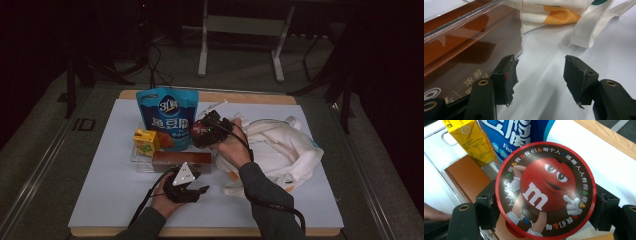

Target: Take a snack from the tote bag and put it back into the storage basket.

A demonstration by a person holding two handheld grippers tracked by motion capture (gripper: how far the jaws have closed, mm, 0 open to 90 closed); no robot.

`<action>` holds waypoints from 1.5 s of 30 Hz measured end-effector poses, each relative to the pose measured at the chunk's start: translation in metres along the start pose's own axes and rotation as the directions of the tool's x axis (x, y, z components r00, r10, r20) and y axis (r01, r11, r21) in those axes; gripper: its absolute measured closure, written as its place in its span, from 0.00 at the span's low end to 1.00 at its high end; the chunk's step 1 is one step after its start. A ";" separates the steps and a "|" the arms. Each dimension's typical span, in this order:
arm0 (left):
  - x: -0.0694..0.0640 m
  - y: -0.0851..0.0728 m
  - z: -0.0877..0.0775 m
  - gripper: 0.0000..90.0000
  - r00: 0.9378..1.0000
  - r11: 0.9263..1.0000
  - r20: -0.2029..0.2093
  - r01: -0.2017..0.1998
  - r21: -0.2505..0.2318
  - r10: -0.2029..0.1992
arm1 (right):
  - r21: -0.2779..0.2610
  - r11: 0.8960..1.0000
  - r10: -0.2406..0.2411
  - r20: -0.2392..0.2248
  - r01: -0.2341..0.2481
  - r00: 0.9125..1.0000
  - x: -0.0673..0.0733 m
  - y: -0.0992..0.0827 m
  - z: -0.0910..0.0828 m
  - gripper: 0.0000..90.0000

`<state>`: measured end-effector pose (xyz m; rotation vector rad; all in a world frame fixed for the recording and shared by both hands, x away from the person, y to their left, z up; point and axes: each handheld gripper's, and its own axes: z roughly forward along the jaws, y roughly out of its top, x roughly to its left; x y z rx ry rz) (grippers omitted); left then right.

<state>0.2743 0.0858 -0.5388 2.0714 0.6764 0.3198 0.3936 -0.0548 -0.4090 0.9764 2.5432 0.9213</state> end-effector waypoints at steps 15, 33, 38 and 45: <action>0.000 0.000 0.000 0.48 1.000 1.000 0.001 -0.002 0.003 0.002 | 0.024 1.000 0.013 0.038 -0.014 0.999 0.002 -0.006 0.014 0.28; 0.000 0.000 0.000 0.48 1.000 1.000 -0.002 -0.002 0.002 0.002 | 0.057 0.997 0.047 0.039 -0.049 0.998 0.002 -0.014 0.032 0.28; 0.000 0.000 0.000 0.48 1.000 1.000 -0.002 -0.002 0.001 0.002 | 0.079 0.996 0.049 0.053 -0.053 0.997 0.001 -0.019 0.036 0.28; 0.000 0.000 0.000 0.48 1.000 1.000 -0.002 -0.002 0.002 0.002 | 0.079 0.995 0.057 0.047 -0.060 0.997 0.001 -0.020 0.038 0.28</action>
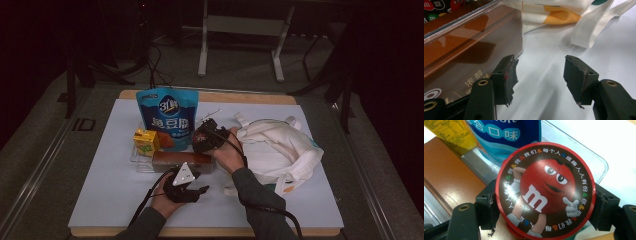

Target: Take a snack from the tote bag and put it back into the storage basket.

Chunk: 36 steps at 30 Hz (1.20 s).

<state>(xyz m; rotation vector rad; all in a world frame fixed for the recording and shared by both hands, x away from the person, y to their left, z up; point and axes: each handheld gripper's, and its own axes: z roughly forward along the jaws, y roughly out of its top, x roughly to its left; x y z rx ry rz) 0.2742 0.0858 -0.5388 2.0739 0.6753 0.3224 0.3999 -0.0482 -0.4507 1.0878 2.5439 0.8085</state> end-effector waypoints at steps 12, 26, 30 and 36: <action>0.000 0.000 0.000 0.48 1.000 1.000 -0.001 -0.002 0.000 0.002 | 0.013 1.000 -0.012 0.009 0.012 1.000 0.004 -0.001 0.001 0.27; 0.000 0.000 0.000 0.48 1.000 1.000 -0.001 -0.002 0.003 0.002 | -0.049 0.999 0.000 0.003 0.000 1.000 -0.001 0.000 -0.018 0.28; 0.000 0.000 0.000 0.48 1.000 1.000 -0.001 -0.002 0.003 0.002 | -0.056 0.998 -0.013 0.000 0.013 1.000 -0.001 0.001 -0.023 0.29; 0.000 0.000 0.000 0.48 1.000 1.000 -0.002 -0.002 0.004 0.002 | -0.073 0.997 -0.015 -0.011 0.014 1.000 -0.003 0.000 -0.029 0.35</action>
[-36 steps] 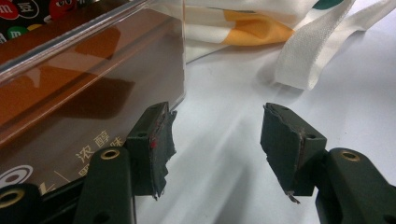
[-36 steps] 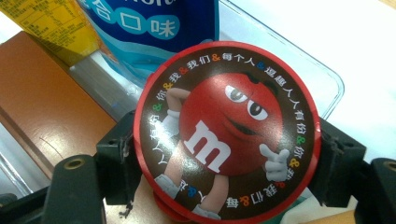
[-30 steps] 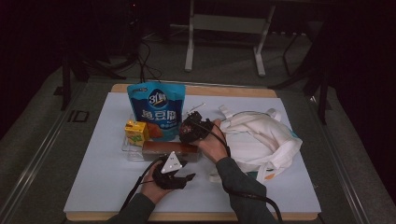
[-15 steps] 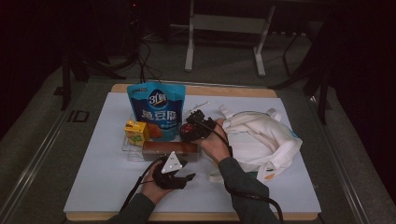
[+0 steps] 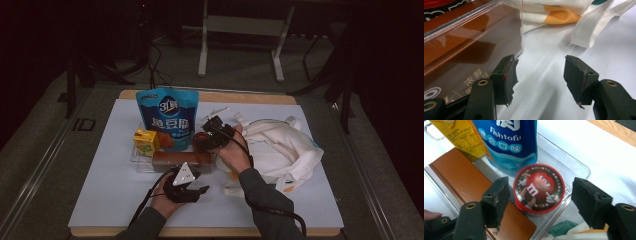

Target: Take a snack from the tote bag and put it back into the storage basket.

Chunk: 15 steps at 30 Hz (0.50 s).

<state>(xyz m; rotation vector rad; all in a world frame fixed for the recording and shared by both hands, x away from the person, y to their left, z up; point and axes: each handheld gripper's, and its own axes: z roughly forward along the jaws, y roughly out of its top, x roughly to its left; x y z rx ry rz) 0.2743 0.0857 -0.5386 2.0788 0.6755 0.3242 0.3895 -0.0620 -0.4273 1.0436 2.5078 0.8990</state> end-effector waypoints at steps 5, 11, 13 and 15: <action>0.000 0.000 0.000 0.48 1.000 1.000 0.000 0.000 0.001 0.000 | -0.004 1.000 0.005 -0.003 -0.005 1.000 -0.002 -0.002 -0.003 0.37; 0.000 0.000 0.000 0.48 1.000 1.000 0.000 0.000 0.000 0.000 | -0.002 1.000 -0.004 -0.004 0.004 1.000 -0.004 -0.003 -0.007 0.38; 0.000 0.000 0.000 0.48 1.000 1.000 0.000 0.000 0.000 0.000 | 0.000 1.000 -0.009 -0.003 0.009 1.000 -0.004 -0.004 -0.009 0.38; 0.000 0.000 0.000 0.48 1.000 1.000 -0.001 0.000 0.000 0.000 | 0.002 1.000 -0.011 0.000 0.011 1.000 -0.005 -0.005 -0.011 0.38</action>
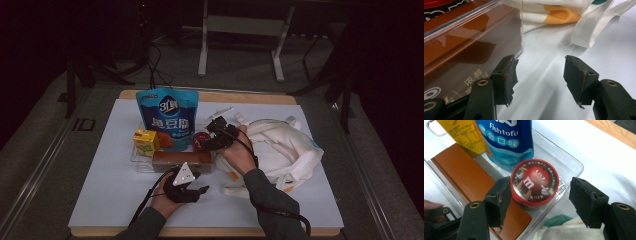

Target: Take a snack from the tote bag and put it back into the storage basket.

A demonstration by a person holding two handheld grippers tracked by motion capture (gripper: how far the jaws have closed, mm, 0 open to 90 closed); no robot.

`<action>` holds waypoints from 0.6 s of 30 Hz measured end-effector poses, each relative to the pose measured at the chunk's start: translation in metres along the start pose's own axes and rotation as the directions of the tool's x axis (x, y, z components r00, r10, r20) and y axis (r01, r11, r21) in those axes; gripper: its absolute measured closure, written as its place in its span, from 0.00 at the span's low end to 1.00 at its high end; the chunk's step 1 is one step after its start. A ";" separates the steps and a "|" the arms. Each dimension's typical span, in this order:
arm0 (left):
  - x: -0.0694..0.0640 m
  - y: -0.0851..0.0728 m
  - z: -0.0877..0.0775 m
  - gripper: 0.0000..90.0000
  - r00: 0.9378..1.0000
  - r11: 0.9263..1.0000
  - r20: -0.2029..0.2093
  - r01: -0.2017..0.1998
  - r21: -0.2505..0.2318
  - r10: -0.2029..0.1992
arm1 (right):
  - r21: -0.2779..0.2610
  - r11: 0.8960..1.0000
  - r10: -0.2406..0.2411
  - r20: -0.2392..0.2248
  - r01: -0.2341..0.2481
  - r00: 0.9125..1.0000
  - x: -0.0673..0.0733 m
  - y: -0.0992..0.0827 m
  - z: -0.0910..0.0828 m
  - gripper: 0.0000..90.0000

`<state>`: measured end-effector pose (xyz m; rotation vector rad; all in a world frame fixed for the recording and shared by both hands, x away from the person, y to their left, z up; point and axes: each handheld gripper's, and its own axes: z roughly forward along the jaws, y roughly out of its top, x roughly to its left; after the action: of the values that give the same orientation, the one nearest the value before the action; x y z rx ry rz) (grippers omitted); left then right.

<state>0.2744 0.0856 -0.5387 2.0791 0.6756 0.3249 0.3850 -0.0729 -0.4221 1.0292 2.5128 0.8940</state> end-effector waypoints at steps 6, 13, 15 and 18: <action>0.000 0.000 0.000 0.48 1.000 1.000 0.000 0.000 0.001 0.000 | 0.003 1.000 -0.012 0.002 0.012 1.000 -0.002 -0.004 -0.005 0.38; 0.000 0.000 0.000 0.48 1.000 1.000 -0.001 -0.001 0.001 0.001 | 0.004 1.000 -0.013 0.004 0.013 1.000 -0.006 -0.011 -0.011 0.38; 0.000 0.000 0.000 0.48 1.000 1.000 0.001 0.001 0.001 -0.001 | 0.007 1.000 -0.011 0.004 0.011 1.000 -0.008 -0.013 -0.012 0.38; 0.000 0.000 0.000 0.48 1.000 1.000 0.001 0.002 0.002 -0.002 | 0.010 1.000 -0.014 0.004 0.014 1.000 -0.011 -0.017 -0.014 0.38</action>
<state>0.2746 0.0855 -0.5388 2.0802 0.6768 0.3221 0.3772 -0.0960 -0.4218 1.0149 2.5202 0.8753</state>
